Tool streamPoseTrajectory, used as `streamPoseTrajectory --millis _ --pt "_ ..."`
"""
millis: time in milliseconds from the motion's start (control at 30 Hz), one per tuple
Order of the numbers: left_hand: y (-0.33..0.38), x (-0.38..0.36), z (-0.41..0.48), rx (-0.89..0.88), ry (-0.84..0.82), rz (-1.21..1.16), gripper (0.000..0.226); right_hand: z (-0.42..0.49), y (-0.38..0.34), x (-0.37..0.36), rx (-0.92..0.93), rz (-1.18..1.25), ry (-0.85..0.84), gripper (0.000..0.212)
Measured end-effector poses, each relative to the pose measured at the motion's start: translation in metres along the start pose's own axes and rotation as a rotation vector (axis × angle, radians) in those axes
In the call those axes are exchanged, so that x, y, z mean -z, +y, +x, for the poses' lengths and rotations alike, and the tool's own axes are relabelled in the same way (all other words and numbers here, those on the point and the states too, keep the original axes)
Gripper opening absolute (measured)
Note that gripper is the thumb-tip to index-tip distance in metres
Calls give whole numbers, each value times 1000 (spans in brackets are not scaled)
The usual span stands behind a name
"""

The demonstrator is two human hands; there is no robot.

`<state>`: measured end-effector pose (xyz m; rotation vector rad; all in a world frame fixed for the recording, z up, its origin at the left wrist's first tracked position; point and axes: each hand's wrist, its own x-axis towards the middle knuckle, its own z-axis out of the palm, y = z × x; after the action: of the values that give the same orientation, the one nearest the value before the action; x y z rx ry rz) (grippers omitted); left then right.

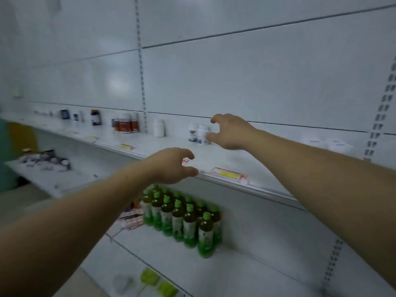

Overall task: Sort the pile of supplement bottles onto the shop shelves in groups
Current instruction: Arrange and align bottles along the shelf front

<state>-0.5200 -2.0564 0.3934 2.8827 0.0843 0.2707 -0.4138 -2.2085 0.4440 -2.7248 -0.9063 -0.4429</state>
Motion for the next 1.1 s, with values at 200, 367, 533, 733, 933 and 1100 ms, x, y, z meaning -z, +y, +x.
streamPoseTrajectory --millis 200,367,533,733,933,1100 --pt "-144 22 -66 299 5 16 54 61 -183 -77 309 79 -190 64" --pt "-240 23 -105 503 35 -31 52 94 -301 -148 483 124 -327 65" --pt "-331 16 -108 652 16 -11 53 142 -373 -221 554 168 -420 60" --pt "-446 13 -47 728 1 -33 51 248 -430 -308 558 149 -469 56" --pt "-549 23 10 777 16 -80 51 355 -487 -365 565 113 -499 55" --pt "-638 33 34 800 23 -120 51 418 -546 -410 580 94 -525 54"
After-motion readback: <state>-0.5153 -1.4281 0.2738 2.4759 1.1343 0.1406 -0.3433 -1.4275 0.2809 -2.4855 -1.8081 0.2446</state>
